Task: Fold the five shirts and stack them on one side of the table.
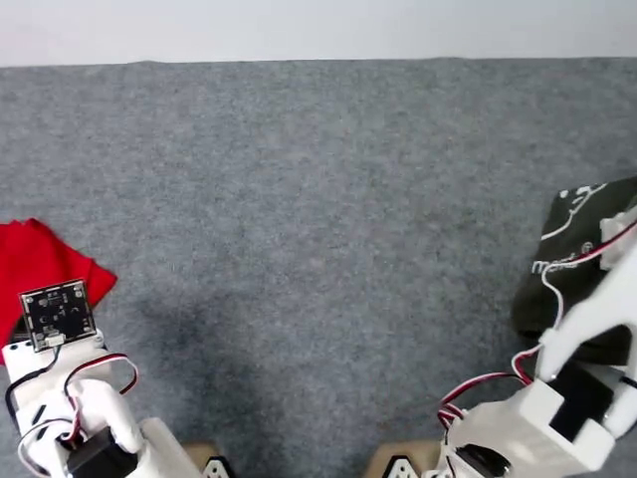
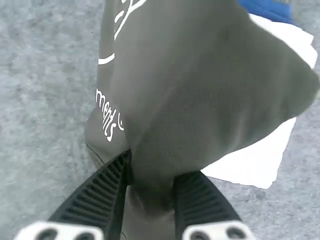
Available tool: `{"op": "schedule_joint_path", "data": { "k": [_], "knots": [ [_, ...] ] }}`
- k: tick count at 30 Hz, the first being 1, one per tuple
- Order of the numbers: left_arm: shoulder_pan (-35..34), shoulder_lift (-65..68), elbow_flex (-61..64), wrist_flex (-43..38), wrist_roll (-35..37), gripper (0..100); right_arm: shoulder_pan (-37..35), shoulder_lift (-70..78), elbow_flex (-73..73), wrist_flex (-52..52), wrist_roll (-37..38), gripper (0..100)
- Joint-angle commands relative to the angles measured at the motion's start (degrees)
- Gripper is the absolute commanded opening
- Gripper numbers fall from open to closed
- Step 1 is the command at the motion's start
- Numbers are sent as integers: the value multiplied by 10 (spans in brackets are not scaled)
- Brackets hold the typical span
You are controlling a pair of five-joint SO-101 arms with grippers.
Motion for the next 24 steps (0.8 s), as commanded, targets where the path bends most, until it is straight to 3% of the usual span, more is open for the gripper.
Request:
{"op": "schedule_joint_path", "data": {
  "k": [1, 12, 24],
  "knots": [
    [-4, -5, -14, 2, -6, 6, 26, -33, -4, -19, 12, 10],
    [-4, -5, -14, 2, -6, 6, 98, 53, -4, -113, 15, 10],
    [-4, -5, -2, 2, -6, 6, 116, 164, -50, -201, 15, 10]
  ]
}}
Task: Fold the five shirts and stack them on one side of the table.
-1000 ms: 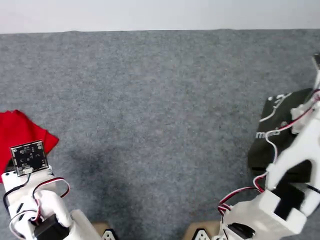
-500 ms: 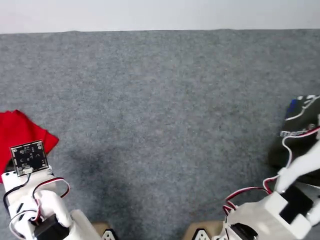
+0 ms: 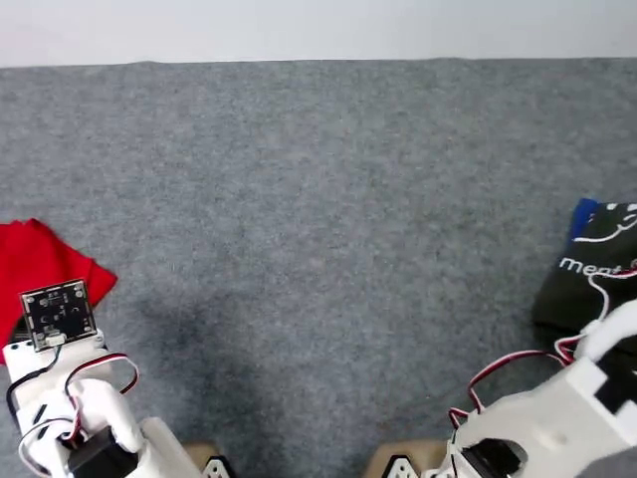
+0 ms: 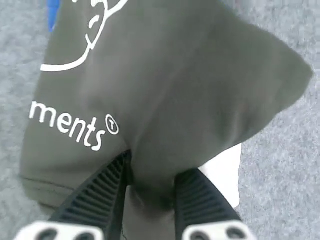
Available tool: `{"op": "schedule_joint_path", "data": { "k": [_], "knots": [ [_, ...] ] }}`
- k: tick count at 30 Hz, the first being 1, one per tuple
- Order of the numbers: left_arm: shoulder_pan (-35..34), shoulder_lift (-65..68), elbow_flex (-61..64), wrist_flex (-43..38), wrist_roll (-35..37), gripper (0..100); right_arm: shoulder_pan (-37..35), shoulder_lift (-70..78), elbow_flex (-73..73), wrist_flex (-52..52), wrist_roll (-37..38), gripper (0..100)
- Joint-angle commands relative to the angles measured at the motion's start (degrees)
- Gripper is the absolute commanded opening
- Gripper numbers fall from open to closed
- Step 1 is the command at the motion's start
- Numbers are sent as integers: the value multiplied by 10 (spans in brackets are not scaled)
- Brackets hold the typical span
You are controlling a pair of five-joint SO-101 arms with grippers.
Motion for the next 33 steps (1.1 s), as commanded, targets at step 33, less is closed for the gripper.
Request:
{"op": "schedule_joint_path", "data": {
  "k": [33],
  "knots": [
    [-4, -5, -4, 2, -4, 6, 11, 200, -438, 253, 47, 77]
  ]
}}
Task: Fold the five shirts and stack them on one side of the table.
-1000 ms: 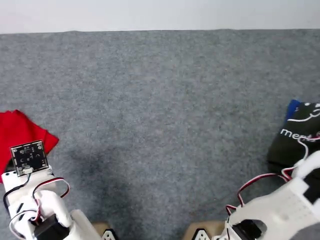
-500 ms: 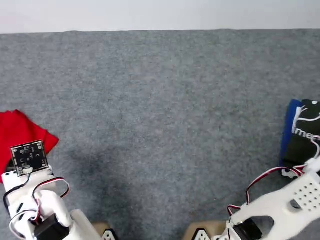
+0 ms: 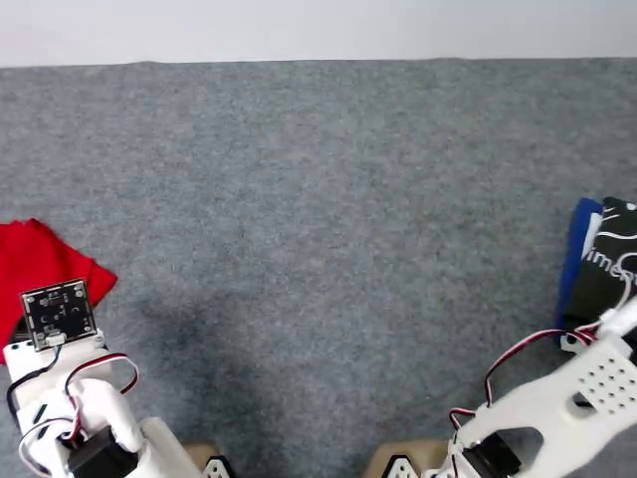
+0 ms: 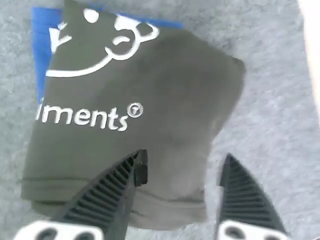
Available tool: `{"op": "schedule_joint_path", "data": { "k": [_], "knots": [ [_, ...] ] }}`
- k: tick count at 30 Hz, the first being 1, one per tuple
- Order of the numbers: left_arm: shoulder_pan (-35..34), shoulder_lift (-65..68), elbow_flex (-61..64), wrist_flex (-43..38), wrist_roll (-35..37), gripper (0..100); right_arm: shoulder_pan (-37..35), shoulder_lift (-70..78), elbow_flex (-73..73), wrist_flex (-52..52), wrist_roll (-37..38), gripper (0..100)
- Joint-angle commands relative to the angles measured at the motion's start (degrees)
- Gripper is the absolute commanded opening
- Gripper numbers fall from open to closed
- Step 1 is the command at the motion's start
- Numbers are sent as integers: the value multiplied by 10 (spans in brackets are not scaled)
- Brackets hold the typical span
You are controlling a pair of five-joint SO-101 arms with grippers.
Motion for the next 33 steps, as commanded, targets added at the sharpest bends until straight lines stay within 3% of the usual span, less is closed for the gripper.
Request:
{"op": "schedule_joint_path", "data": {
  "k": [1, 5, 10, 18, 28, 33],
  "knots": [
    [-4, -5, -6, 2, -4, 6, -4, -5, 43, 24, 4, 20],
    [-4, -5, -3, 4, -4, 6, 14, -5, 133, 23, 4, 28],
    [-1, -5, -3, 65, -4, 6, 22, -21, 215, 25, 3, 9],
    [-2, -5, -15, 70, -6, 7, 12, -221, 278, 26, 5, 9],
    [-4, -4, -13, 90, -38, 83, -81, -570, 749, 22, 4, 9],
    [-3, 1, -36, 91, -35, 83, -135, -704, 910, 19, 4, 10]
  ]
}}
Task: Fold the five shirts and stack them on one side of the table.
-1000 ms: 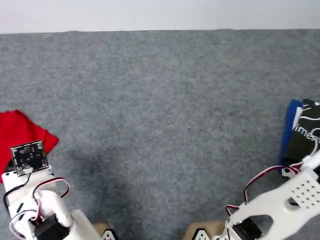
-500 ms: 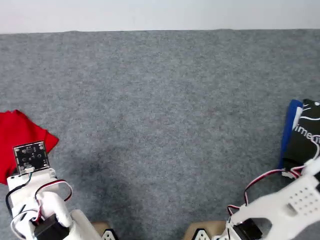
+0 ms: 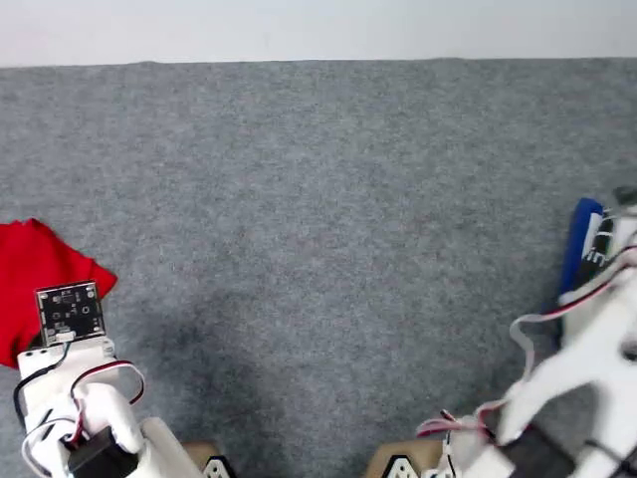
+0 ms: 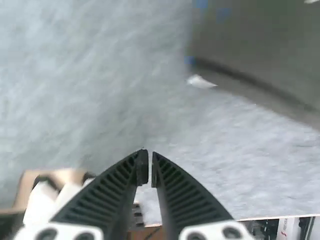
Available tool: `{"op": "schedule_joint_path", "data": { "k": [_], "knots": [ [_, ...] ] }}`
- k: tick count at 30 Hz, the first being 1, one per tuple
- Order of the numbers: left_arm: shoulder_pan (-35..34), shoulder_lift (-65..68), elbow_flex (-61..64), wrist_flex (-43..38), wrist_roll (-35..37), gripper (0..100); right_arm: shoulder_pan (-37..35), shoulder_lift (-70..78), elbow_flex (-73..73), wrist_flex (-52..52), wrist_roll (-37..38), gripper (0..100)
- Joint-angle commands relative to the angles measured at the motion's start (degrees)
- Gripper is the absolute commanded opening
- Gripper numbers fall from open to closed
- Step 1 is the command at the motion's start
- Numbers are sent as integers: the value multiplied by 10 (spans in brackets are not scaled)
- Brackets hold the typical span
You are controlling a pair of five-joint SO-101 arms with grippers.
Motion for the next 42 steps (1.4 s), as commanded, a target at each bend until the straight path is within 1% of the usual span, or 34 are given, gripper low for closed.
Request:
{"op": "schedule_joint_path", "data": {
  "k": [1, 5, 9, 13, 17, 23, 26, 29, 33, 38, 40, 42],
  "knots": [
    [0, 11, -25, -2, -4, 83, -42, -105, 85, 17, 5, 10],
    [-3, 107, -56, -20, -3, 83, -85, -167, 135, -3, 3, 10],
    [-1, 254, -167, -33, 19, 85, -116, -193, 139, -6, 3, 10],
    [-3, 428, -265, -78, 16, 87, -122, -194, 139, -7, -2, 10],
    [-3, 606, -364, -90, -9, 91, -120, -194, 140, 0, -51, 10],
    [-5, 846, -494, -85, -13, 231, -120, -199, 140, 15, -64, 9],
    [-29, 947, -560, -85, -15, 264, -117, -199, 140, 23, -64, 9],
    [-49, 1040, -630, -85, -22, 276, -98, -199, 140, 22, -64, 9],
    [-67, 1154, -712, -85, -50, 276, -84, -199, 140, 22, -63, 9],
    [-76, 1268, -797, -85, -50, 273, -84, -199, 140, 22, -64, 9],
    [-75, 1302, -816, -88, -50, 228, -84, -199, 140, 22, -64, 9],
    [-71, 1329, -839, -86, -51, 133, -85, -199, 140, 22, -64, 9]
  ]
}}
